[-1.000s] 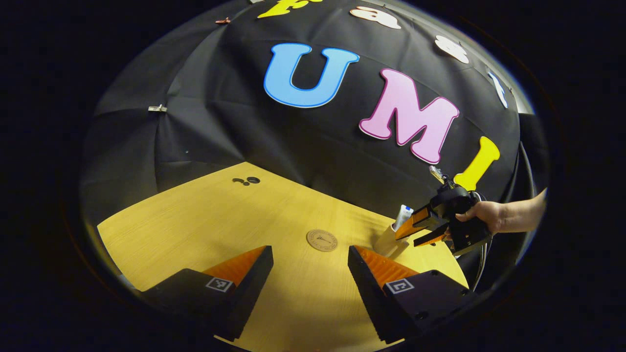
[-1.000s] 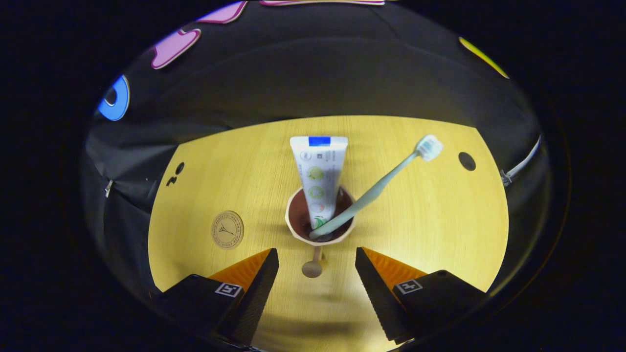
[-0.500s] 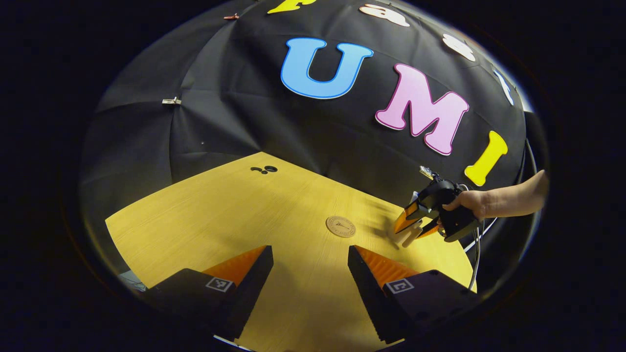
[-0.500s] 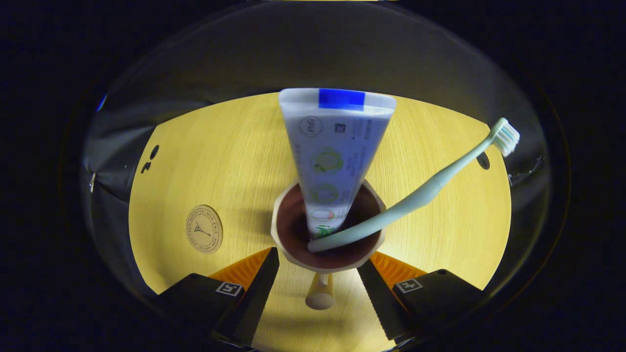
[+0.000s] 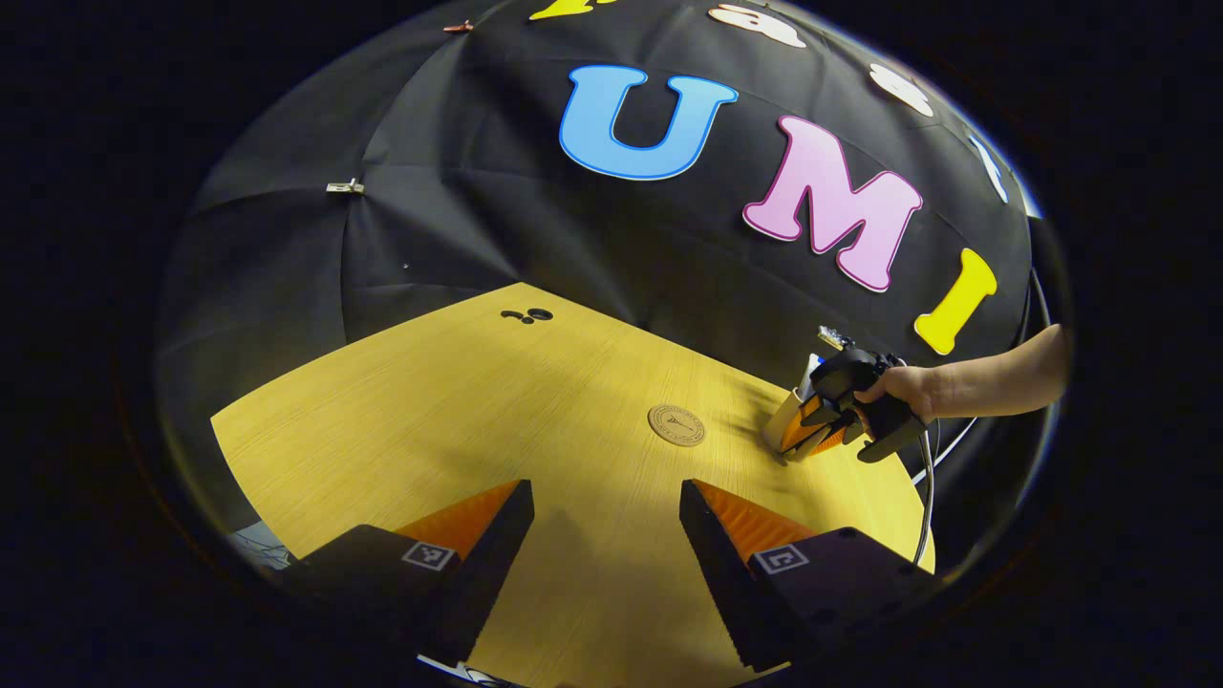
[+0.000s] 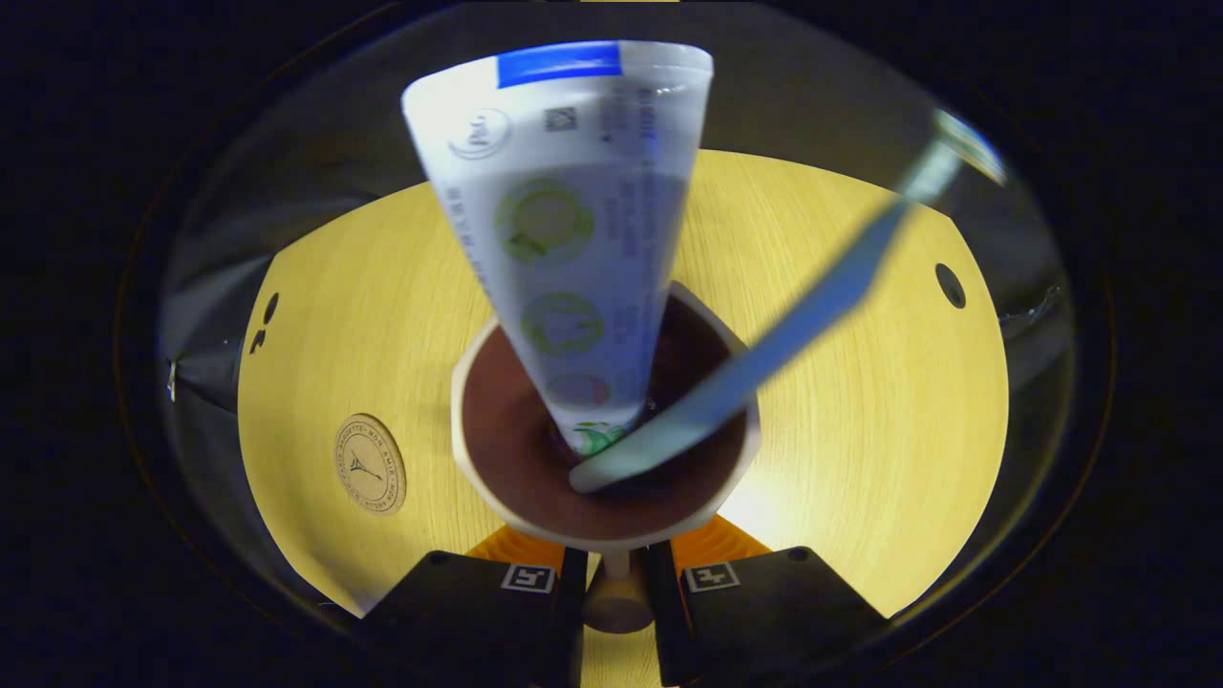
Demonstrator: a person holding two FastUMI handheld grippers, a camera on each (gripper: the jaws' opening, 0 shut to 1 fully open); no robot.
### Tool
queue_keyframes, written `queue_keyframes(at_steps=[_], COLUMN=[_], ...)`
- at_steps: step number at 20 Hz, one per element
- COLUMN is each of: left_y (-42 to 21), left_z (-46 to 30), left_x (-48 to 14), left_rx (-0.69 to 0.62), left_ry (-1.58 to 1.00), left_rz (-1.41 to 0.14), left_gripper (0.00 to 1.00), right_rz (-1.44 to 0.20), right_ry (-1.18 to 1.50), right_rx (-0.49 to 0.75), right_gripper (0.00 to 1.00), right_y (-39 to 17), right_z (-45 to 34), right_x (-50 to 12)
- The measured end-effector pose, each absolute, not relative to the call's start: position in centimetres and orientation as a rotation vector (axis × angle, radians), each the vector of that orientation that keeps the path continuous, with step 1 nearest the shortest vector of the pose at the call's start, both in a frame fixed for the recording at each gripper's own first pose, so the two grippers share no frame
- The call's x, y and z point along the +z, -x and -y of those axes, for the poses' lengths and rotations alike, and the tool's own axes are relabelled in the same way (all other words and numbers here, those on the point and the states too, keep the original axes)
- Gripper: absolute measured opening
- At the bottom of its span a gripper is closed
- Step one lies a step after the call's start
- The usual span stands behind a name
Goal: Put the toothbrush and toothpaste on the desktop into the cup, then pick up the cup and place it on the coaster on the desktop.
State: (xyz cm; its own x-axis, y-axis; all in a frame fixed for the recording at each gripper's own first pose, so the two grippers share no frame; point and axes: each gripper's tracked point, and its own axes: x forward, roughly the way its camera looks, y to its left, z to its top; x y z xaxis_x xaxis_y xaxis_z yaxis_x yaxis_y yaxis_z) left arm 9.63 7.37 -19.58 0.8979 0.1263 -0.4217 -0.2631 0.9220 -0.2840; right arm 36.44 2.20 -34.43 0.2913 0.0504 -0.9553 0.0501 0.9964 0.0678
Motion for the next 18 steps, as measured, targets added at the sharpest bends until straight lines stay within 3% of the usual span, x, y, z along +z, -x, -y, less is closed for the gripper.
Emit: queue_keyframes(at_steps=[18], left_y=[-7.3], left_z=[-6.3], left_x=[-20.5], left_rx=[0.169], left_ry=[0.302], left_rz=[-0.450], left_gripper=[0.98], right_rz=[-1.132], right_ry=[0.122], right_rx=[0.193], right_gripper=[0.32], right_y=[-35.2], right_z=[-5.6], right_x=[-29.5])
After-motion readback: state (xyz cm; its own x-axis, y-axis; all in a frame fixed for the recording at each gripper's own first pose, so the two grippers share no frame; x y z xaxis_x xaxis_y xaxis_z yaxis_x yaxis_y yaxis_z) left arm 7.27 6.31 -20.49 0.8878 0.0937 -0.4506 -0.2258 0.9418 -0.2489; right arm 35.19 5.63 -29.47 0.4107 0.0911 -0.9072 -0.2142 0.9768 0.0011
